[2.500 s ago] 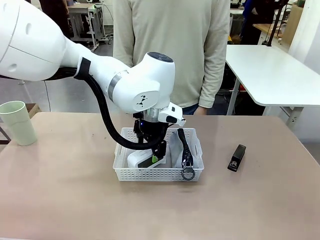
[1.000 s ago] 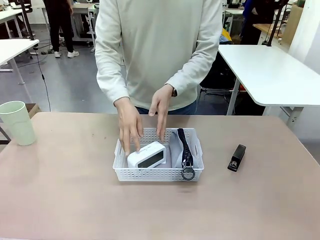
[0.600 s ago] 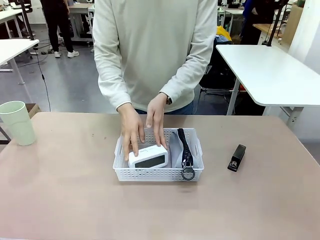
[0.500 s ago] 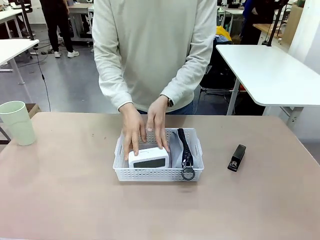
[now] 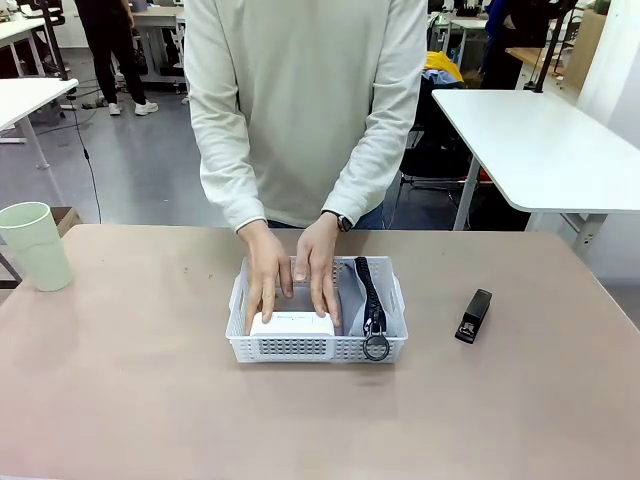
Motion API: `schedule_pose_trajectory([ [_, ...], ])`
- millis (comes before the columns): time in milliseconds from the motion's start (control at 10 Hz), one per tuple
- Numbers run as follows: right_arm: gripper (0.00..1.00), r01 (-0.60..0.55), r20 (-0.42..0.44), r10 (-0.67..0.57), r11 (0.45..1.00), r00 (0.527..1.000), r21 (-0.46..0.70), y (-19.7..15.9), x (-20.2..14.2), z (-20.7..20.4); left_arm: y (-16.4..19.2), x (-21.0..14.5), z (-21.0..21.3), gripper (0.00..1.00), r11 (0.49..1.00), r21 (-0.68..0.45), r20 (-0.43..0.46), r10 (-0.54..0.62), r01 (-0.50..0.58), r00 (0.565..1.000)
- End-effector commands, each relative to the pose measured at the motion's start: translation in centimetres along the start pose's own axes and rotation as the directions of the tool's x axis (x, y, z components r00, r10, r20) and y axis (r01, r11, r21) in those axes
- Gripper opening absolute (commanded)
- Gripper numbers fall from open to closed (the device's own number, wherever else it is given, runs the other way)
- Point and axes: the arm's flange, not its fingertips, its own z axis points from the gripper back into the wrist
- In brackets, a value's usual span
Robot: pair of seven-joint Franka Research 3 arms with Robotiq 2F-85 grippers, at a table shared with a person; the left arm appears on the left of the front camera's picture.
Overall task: Efficiently arrange items inside the basket to fit them all.
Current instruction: Pick up the Stapler and place it inside the Organizing basket.
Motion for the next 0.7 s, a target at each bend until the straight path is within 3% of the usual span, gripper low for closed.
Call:
schedule_pose_trajectory([
  [0, 1.00, -0.027, 0.011, 0.027, 0.999, 1.000, 0.023, 0.1, 0.1, -0.1, 0.1, 0.0, 0.2, 1.00, 0.999, -0.025, 0.000, -0.023, 0.023, 1.000],
  [400, 1.00, 0.000, 0.000, 0.000, 1.000, 1.000, 0.000, 0.0, 0.0, 0.0, 0.1, 0.0, 0.2, 1.00, 0.999, -0.025, 0.000, -0.023, 0.023, 1.000],
  [500, 1.00, -0.094, -0.060, 0.084, 0.980, 0.995, -0.174, 2.3, -1.0, -2.7, 0.1, 0.0, 0.2, 1.00, 0.999, -0.025, 0.000, -0.023, 0.023, 1.000],
  [600, 1.00, -0.177, -0.149, 0.143, 0.952, 0.978, -0.251, 4.7, -1.7, -5.9, 0.1, 0.0, 0.2, 1.00, 0.999, -0.025, 0.000, -0.023, 0.023, 1.000],
])
